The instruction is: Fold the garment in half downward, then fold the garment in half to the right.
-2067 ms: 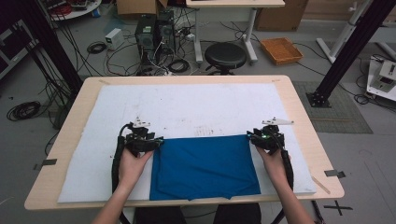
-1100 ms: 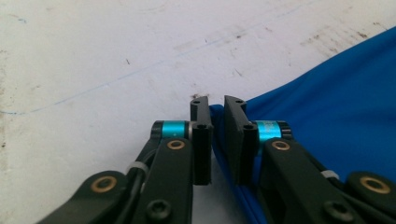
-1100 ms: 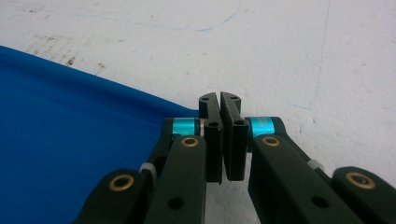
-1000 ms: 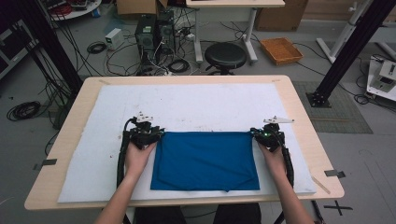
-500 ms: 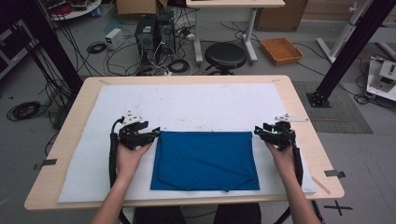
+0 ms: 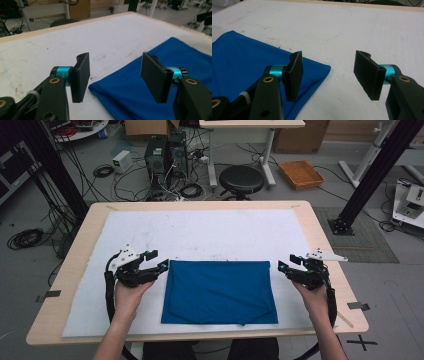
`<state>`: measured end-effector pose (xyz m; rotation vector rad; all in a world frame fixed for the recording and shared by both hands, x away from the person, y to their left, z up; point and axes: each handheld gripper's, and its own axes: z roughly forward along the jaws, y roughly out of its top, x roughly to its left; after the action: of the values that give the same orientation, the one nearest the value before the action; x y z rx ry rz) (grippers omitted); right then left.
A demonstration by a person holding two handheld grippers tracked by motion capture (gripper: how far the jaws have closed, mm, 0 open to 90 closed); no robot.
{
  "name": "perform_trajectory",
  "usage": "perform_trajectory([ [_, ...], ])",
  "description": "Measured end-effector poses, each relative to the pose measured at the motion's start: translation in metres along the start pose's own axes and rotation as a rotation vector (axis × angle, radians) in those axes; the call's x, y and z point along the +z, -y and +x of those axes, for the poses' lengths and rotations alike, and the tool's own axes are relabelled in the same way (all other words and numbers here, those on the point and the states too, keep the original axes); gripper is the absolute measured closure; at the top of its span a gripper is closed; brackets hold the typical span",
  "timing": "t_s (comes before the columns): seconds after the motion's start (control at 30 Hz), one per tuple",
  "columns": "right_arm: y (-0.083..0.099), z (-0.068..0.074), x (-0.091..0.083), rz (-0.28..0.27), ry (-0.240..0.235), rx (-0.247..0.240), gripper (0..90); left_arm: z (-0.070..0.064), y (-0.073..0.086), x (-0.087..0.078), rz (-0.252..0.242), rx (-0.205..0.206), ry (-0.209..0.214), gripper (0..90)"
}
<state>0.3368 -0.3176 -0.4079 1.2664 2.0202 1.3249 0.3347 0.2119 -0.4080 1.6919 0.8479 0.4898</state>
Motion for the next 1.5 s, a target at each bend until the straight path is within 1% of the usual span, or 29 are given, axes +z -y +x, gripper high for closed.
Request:
perform_trajectory([
  [0.07,0.001,-0.001,-0.001,-0.003,0.001,0.004,37.8,-0.002,-0.004,0.001,0.027,-0.023,-0.007,36.6],
  [0.13,0.002,-0.002,-0.002,-0.002,-0.005,0.005,36.5,-0.003,-0.006,0.003,0.037,-0.045,0.016,35.3],
  [0.17,0.003,-0.003,-0.002,-0.005,-0.003,0.004,35.8,-0.004,-0.008,0.004,0.037,-0.058,0.038,34.5],
  [0.2,0.003,-0.004,-0.003,-0.009,-0.005,0.003,34.7,-0.004,-0.008,0.004,0.037,-0.063,0.048,32.4],
  [0.23,0.003,-0.004,-0.003,-0.011,-0.006,0.004,34.0,-0.005,-0.009,0.005,0.040,-0.062,0.059,32.1],
  [0.27,0.003,-0.004,-0.003,-0.015,-0.003,0.006,33.2,-0.006,-0.009,0.005,0.039,-0.058,0.063,32.1],
  [0.33,0.003,-0.005,-0.004,-0.029,0.003,0.000,31.3,-0.009,-0.011,0.005,0.041,-0.031,0.047,30.2],
  [0.37,0.003,-0.005,-0.004,-0.033,0.005,-0.003,31.3,-0.010,-0.011,0.004,0.035,-0.024,0.043,29.2],
  [0.4,0.003,-0.006,-0.004,-0.036,0.003,-0.009,31.3,-0.010,-0.012,0.002,0.031,-0.016,0.047,29.2],
  [0.43,0.003,-0.006,-0.004,-0.039,0.000,-0.013,31.2,-0.011,-0.012,0.001,0.029,-0.013,0.049,29.2],
  [0.53,0.003,-0.007,-0.003,-0.040,-0.009,-0.010,30.4,-0.011,-0.012,0.000,0.052,-0.010,0.055,29.2],
  [0.6,0.003,-0.007,-0.002,-0.040,-0.009,-0.010,30.0,-0.010,-0.012,0.000,0.064,-0.016,0.064,29.2],
  [0.63,0.003,-0.007,-0.001,-0.036,-0.012,-0.009,29.9,-0.011,-0.012,-0.001,0.068,-0.018,0.057,29.2],
  [0.7,0.002,-0.006,0.000,-0.030,-0.017,-0.004,27.4,-0.011,-0.012,-0.002,0.069,0.006,0.042,29.2],
  [0.77,0.000,-0.005,0.001,-0.017,-0.030,0.003,25.6,-0.013,-0.012,-0.003,0.062,0.016,0.025,29.2],
  [0.83,-0.001,-0.003,0.001,-0.013,-0.021,0.000,21.7,-0.014,-0.011,-0.005,0.059,0.028,0.021,29.2],
  [0.87,-0.001,-0.003,0.001,-0.015,-0.013,0.004,21.2,-0.014,-0.011,-0.005,0.061,0.031,0.020,29.2],
  [0.9,-0.002,-0.003,0.001,-0.013,-0.011,0.004,21.2,-0.013,-0.011,-0.005,0.065,0.030,0.019,29.2],
  [1.03,-0.002,-0.004,0.004,0.008,-0.028,0.011,21.2,-0.014,-0.010,-0.005,0.059,0.028,0.021,29.2],
  [1.1,-0.002,-0.004,0.004,0.004,-0.032,0.004,21.1,-0.014,-0.011,-0.005,0.058,0.036,0.020,29.2],
  [1.2,-0.002,-0.004,0.003,0.000,-0.032,0.005,21.2,-0.015,-0.010,-0.004,0.060,0.030,0.017,29.2],
  [1.23,-0.002,-0.004,0.002,0.000,-0.032,0.013,21.2,-0.015,-0.011,-0.004,0.064,0.034,0.018,29.2],
  [1.3,-0.002,-0.004,0.001,-0.008,-0.029,0.009,21.2,-0.015,-0.010,-0.003,0.073,0.022,0.018,29.2],
  [1.4,-0.002,-0.004,0.000,-0.011,-0.027,0.015,21.2,-0.015,-0.010,-0.002,0.087,0.018,0.017,29.2],
  [1.5,-0.002,-0.004,0.001,-0.012,-0.029,0.019,21.2,-0.017,-0.010,-0.002,0.089,0.030,0.009,29.2],
])
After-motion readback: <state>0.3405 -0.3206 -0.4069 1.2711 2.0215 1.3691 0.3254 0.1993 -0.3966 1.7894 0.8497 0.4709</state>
